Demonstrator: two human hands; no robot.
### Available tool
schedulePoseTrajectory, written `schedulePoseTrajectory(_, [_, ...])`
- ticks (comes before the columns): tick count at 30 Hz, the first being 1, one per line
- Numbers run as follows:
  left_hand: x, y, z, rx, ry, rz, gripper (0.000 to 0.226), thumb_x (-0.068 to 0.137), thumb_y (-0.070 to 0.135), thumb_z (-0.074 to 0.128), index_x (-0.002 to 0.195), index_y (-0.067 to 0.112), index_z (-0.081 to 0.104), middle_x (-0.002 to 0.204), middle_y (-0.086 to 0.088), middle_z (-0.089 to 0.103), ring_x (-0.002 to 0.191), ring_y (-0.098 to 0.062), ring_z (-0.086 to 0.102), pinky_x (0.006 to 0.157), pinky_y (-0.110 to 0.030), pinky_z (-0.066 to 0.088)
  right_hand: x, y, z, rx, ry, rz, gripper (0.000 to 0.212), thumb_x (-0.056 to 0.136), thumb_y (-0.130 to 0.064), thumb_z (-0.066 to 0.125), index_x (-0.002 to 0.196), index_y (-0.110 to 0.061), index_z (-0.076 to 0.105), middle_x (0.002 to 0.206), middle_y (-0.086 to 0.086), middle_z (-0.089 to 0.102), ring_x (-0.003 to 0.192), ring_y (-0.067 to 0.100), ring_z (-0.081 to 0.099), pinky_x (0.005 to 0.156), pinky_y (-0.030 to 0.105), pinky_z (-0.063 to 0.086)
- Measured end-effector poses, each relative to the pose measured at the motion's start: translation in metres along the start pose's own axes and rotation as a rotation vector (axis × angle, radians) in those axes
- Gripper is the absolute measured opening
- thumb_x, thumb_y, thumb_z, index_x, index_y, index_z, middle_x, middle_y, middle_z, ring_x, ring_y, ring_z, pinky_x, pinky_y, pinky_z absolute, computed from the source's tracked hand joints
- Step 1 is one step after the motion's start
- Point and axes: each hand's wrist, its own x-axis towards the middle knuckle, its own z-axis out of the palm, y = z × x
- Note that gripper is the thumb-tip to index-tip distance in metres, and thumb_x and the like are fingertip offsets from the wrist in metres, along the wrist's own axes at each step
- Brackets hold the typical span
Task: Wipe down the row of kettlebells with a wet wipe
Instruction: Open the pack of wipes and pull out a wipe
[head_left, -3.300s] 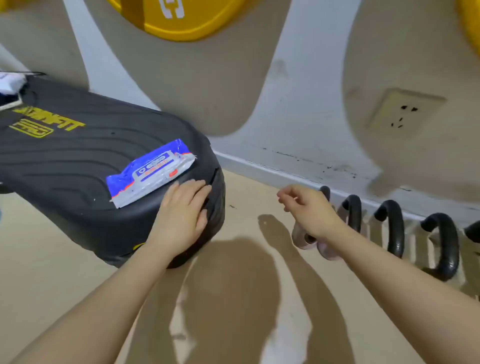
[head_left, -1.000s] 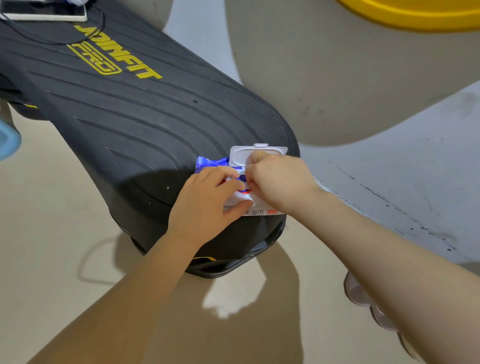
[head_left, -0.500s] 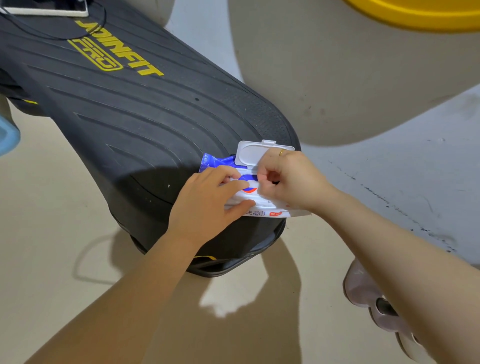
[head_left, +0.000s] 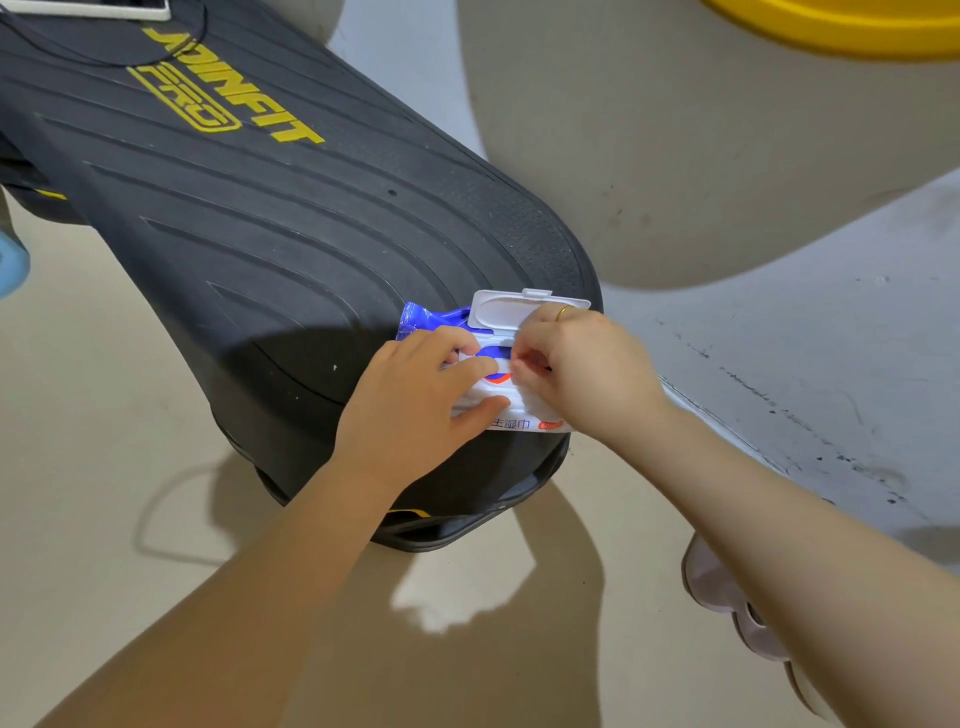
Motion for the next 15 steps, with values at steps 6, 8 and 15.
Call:
schedulePoseTrajectory(6, [0.001,0.001,0.001,-0.001,-0.003,-0.013,0.035,0.079,0.045,0.053,0.09,0.018,0.07,0.097,-0.004,0.066,0.074,-0.022,0.063,0.069,-0.027,0.037,-0.004,0.001,-0.005,0.064,-0.022,-0.023,0.017,0.089,-0.02,0.049,0.092,-0.009,0.063,0.101,0.007,0.059,0.09,0.03,0.057,0.068,0.037,0.047])
schedulePoseTrajectory(8, [0.001,0.001,0.0,0.007,-0.008,-0.015,0.035,0.079,0.046,0.053,0.091,0.018,0.071,0.097,-0.004,0.066,0.074,-0.022,0.063,0.069,-0.026,0.035,-0.005,0.0,-0.005,0.077,-0.037,-0.019,0.02,0.092,-0.023,0.049,0.101,-0.014,0.064,0.109,0.004,0.058,0.094,0.028,0.057,0.07,0.035,0.047])
schedulePoseTrajectory(15, [0.0,0.0,0.001,-0.009,0.007,-0.009,0.032,0.079,0.045,0.056,0.091,0.018,0.07,0.097,-0.004,0.066,0.074,-0.023,0.062,0.067,-0.028,0.039,0.002,-0.009,0.003,-0.026,0.029,0.023,0.015,0.086,-0.018,0.05,0.093,-0.011,0.061,0.102,0.006,0.057,0.086,0.031,0.056,0.06,0.031,0.035])
